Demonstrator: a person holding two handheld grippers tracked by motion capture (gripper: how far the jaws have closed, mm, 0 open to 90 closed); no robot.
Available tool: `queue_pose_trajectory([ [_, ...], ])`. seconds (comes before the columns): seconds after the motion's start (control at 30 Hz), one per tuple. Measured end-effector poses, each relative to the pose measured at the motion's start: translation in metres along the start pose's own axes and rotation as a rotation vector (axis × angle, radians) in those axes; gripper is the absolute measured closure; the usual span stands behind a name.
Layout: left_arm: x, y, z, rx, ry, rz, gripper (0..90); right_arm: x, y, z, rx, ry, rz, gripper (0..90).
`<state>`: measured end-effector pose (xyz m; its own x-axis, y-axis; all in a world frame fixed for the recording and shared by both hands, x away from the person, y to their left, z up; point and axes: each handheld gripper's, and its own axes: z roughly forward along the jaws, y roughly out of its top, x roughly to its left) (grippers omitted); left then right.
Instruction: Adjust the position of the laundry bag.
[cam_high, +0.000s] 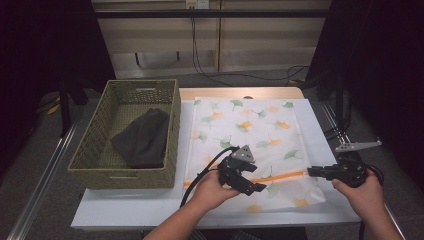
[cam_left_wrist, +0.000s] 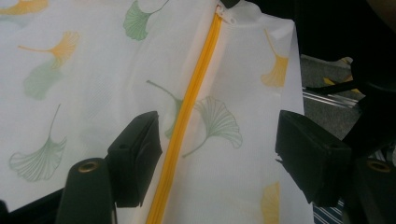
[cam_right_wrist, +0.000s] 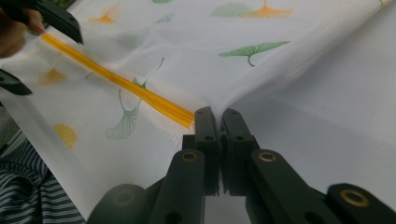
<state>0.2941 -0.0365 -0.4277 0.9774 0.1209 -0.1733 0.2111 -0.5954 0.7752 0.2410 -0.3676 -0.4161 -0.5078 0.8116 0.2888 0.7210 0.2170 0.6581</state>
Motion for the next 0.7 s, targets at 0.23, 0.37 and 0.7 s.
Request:
queue_pose_trajectory([
  [0.23,0.002,0.003,0.015,-0.018,-0.033,-0.013,31.6,0.005,-0.001,-0.003,-0.017,0.031,0.005,87.5],
  [0.37,-0.001,0.007,0.025,-0.015,-0.069,-0.007,34.0,0.008,0.000,-0.001,-0.018,0.036,-0.009,87.5],
  [0.7,-0.005,0.010,0.046,-0.024,-0.086,-0.013,39.9,0.017,0.001,0.002,-0.016,0.060,-0.028,87.5],
])
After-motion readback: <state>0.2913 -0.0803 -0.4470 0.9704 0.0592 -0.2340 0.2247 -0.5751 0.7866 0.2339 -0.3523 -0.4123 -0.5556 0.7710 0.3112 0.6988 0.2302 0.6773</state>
